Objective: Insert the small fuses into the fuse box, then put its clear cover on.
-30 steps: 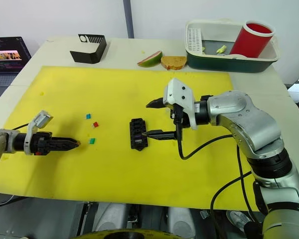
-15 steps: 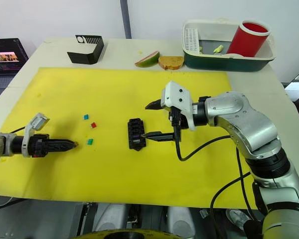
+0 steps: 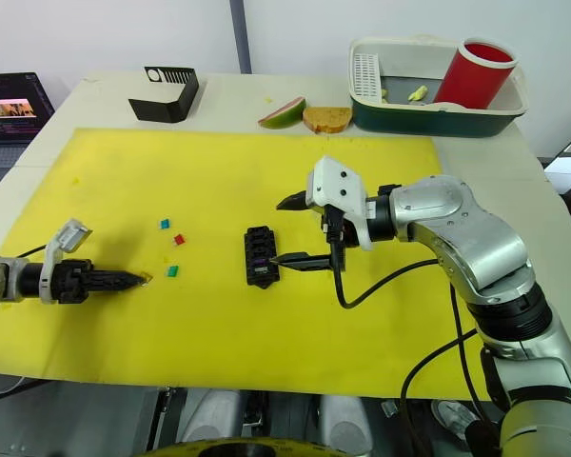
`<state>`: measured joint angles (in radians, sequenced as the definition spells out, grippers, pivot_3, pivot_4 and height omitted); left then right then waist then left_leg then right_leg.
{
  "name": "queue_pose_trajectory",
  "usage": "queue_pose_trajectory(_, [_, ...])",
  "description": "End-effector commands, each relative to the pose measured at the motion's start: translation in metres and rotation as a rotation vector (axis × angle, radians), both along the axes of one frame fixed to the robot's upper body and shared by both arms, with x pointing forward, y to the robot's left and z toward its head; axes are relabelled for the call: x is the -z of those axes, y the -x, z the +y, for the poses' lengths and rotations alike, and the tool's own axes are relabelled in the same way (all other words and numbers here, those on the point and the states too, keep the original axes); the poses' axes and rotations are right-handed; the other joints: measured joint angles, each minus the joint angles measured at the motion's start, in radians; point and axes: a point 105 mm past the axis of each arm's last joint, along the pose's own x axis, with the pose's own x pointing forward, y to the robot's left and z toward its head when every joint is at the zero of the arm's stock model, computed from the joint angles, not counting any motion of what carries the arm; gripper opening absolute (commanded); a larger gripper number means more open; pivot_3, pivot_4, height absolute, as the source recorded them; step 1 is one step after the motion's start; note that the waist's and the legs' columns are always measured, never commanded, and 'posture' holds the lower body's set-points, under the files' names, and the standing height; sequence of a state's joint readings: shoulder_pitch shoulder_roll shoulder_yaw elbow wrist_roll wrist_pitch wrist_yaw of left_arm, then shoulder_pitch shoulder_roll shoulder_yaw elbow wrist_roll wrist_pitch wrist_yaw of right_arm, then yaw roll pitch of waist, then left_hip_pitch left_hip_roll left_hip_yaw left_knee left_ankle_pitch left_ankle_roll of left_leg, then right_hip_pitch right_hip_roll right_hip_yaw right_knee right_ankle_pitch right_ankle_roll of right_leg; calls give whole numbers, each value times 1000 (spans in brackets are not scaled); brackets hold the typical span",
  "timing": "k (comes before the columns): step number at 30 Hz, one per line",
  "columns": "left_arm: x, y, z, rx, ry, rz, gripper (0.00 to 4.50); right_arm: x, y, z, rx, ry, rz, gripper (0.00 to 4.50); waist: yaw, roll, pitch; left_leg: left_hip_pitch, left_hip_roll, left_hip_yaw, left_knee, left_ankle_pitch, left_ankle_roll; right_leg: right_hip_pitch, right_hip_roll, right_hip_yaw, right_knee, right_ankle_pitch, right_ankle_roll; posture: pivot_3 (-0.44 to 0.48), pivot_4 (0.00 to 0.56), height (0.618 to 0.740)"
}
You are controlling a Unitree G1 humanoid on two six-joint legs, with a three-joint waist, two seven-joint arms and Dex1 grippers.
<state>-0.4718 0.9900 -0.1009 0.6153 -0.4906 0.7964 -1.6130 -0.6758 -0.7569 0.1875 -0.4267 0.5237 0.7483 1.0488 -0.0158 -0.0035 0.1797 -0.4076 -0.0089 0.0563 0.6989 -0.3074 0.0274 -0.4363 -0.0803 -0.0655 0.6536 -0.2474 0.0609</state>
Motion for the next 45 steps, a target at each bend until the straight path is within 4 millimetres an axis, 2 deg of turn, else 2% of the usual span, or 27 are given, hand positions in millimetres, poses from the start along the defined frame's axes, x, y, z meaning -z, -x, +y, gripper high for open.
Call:
queue_pose_trajectory(1, [5, 6, 7, -15, -30, 23, 47, -9, 1, 3, -19, -13, -45, 4500, -1, 0, 0, 0, 0, 0, 0, 0, 0, 0, 0, 0, 0, 0, 0, 0, 150, 740])
queue_pose_trajectory(9, [1, 5, 7, -6, -29, 9, 47, -9, 1, 3, -14, -15, -44, 4500, 0, 0, 0, 0, 0, 0, 0, 0, 0, 0, -1, 0, 0, 0, 0, 0, 150, 740])
queue_pose_trajectory(14, [-11, 2, 6, -8, -15, -35, 47, -10, 2, 2, -9, -18, -40, 4500, 0, 0, 0, 0, 0, 0, 0, 0, 0, 0, -1, 0, 0, 0, 0, 0, 150, 740])
queue_pose_trajectory(16, [-35, -2, 0, 0, 29, -104, 47, -11, 3, 0, 0, -28, -20, 4500, 0, -1, 0, 0, 0, 0, 0, 0, 0, 0, -1, 0, 0, 0, 0, 0, 150, 740])
queue_pose_trajectory(17, [-55, -6, -7, 17, 57, -166, 47, -13, 4, -1, 12, -42, 6, 4500, 1, -1, 0, -1, 0, 0, 0, 0, 0, -1, -1, 0, 0, 0, 0, 0, 150, 740])
queue_pose_trajectory(19, [-77, -7, -17, 41, 85, -234, 47, -14, 4, -2, 28, -60, 45, 4500, 5, -2, 0, -2, 0, -1, 0, 0, 0, -2, -1, 0, 0, 0, 0, 0, 150, 740])
queue_pose_trajectory(22, [-119, -5, -49, 137, 146, -372, 47, -22, 5, -2, 53, -120, 150, 4500, 7, -2, 0, -2, 0, -2, 0, 0, 0, 0, -2, 0, -2, 0, 0, 0, 150, 740])
queue_pose_trajectory(26, [-151, 5, -93, 283, 204, -525, 47, -40, 7, 7, 43, -233, 298, 4500, 3, -2, 0, -2, 0, -2, 0, 1, -2, 0, -2, 0, -3, 0, 0, 0, 150, 740])
queue_pose_trajectory(29, [-166, 7, -123, 343, 265, -613, 47, -52, 6, 15, 32, -304, 418, 4500, -2, -2, 0, -1, 0, -2, 0, 3, -5, 0, -1, 0, -2, 0, 0, 0, 150, 740])
queue_pose_trajectory(31, [-170, 8, -137, 371, 299, -650, 47, -57, 7, 19, 21, -325, 469, 4500, 2, -2, 0, -1, 0, -2, -1, 4, -6, 0, -1, 0, -1, 0, 0, 0, 150, 740])
queue_pose_trajectory(34, [-172, 6, -148, 381, 321, -672, 47, -63, 8, 22, 14, -346, 500, 4500, 2, -2, 0, -1, 0, -2, 0, 4, -7, 0, -1, 0, -1, 0, 0, 0, 150, 740])
queue_pose_trajectory(37, [-173, 4, -152, 376, 332, -685, 0, -62, 12, 26, 7, -340, 507, 3662, 2, -2, 0, -1, 0, -1, -1, 4, -7, 0, 0, 0, -1, 0, 0, 0, 150, 740])
queue_pose_trajectory(38, [-173, 4, -153, 377, 334, -685, 0, -62, 13, 27, 5, -341, 507, 3107, 2, -2, 0, -1, 0, -1, -1, 4, -7, 0, 0, 0, -1, 0, 0, 0, 150, 740])
queue_pose_trajectory(39, [-173, 3, -153, 380, 330, -686, 0, -63, 13, 28, 5, -343, 507, 2736, 1, -2, 0, -1, 0, -1, -1, 4, -6, 0, 0, 0, -1, 0, 0, 0, 150, 740])
queue_pose_trajectory(45, [-168, 4, -151, 385, 319, -684, 0, -66, 9, 33, 18, -367, 511, 2736, 2, -2, 0, -1, 0, -1, 0, 3, -6, 0, 1, 0, -1, 0, 0, 0, 150, 740])
